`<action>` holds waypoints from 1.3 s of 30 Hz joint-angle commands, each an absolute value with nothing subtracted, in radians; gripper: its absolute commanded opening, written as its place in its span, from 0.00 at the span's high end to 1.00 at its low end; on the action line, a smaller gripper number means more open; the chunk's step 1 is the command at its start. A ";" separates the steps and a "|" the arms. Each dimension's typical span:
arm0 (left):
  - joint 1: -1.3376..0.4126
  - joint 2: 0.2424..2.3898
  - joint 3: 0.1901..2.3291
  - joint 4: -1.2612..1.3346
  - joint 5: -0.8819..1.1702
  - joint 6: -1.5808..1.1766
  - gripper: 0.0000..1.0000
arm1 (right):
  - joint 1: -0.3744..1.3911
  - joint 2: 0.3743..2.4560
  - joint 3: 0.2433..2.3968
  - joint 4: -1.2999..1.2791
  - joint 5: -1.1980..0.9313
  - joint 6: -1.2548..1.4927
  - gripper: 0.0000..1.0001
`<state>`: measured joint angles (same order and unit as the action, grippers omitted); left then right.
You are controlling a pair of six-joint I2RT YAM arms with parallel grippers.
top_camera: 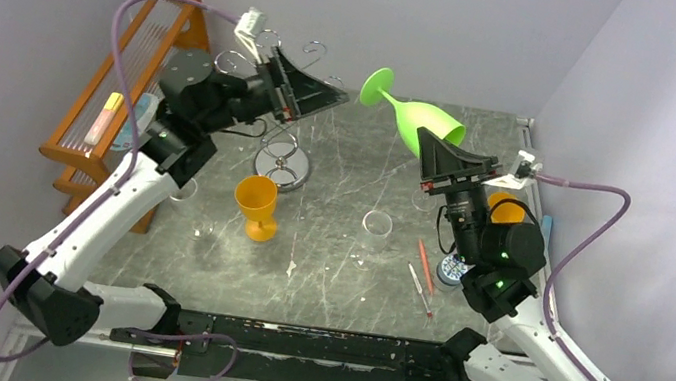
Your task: Place the wine glass upside down on the wine glass rack
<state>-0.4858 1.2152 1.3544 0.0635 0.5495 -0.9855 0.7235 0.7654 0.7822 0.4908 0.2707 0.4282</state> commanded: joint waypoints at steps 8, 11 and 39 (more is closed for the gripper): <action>-0.735 1.294 1.386 0.150 0.067 -1.147 0.22 | 0.725 0.783 0.797 0.679 0.231 0.538 1.00; -0.774 1.312 1.363 0.232 0.009 -1.179 0.23 | 0.725 0.771 0.791 0.683 0.232 0.552 1.00; -0.883 1.462 1.525 0.282 -0.127 -1.319 0.64 | 0.725 0.757 0.751 0.701 0.203 0.633 1.00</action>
<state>-0.8742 1.4525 1.4837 0.2039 -0.1284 -1.3102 0.7227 0.7647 0.7734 0.6907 0.2131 0.6132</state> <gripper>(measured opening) 0.371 0.030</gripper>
